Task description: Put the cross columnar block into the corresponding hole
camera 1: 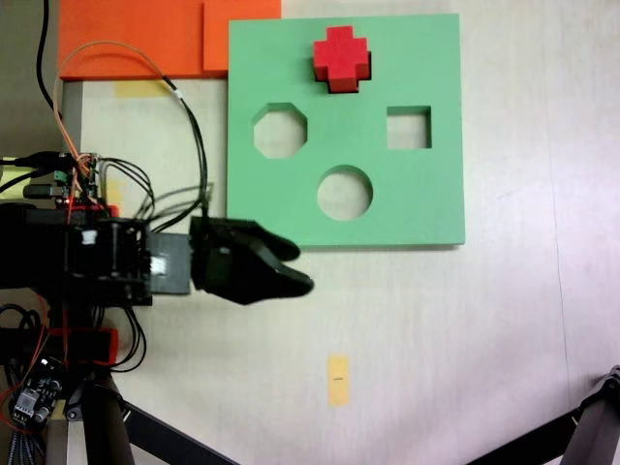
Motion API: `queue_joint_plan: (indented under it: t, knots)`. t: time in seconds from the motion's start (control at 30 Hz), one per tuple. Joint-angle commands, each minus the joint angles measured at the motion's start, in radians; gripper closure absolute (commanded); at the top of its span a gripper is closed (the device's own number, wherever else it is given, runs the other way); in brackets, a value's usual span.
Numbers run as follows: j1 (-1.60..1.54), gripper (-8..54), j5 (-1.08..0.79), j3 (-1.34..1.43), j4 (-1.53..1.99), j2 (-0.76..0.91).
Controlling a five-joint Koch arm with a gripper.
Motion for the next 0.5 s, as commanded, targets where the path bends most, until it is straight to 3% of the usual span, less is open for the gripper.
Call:
queue_joint_plan:
  t: [0.0, 0.13, 0.27, 0.33, 0.47]
  knots:
    - [0.029, 7.5, -0.043, 0.043, -0.252, 0.074]
    - [0.156, 7.6, -0.057, 0.339, -0.569, 0.08]
    - [0.121, 12.7, -0.229, 0.804, -1.1, 0.08]
    - [0.097, 12.6, -0.324, 0.948, -1.166, 0.08]
    - [0.038, 11.3, -0.344, 1.131, -1.172, 0.084]
